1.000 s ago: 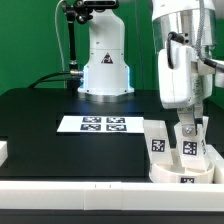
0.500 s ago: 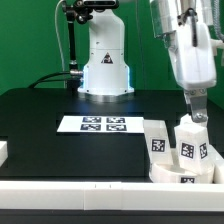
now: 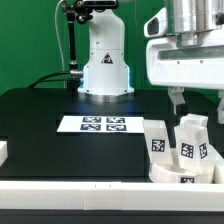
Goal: Assemble stool
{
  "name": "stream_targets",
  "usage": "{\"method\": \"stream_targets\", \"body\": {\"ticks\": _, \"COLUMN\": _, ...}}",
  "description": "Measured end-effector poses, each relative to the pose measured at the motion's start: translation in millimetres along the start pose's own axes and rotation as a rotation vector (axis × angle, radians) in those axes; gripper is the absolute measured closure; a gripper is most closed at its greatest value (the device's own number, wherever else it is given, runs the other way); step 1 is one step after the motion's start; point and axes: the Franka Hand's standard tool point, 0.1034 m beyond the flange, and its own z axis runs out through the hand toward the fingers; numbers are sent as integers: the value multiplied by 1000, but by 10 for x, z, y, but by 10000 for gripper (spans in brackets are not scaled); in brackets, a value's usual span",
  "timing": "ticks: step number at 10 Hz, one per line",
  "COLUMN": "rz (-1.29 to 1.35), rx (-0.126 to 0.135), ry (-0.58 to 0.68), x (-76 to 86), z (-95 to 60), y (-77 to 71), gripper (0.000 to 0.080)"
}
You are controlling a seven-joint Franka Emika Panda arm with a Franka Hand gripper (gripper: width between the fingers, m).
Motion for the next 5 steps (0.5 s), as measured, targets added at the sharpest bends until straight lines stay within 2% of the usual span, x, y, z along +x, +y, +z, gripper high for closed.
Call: {"method": "stream_targets", "body": {"ticks": 5, "rz": -284, "rx": -1, "ry": 3, "x": 24, "z": 7, "y": 19, "gripper": 151}}
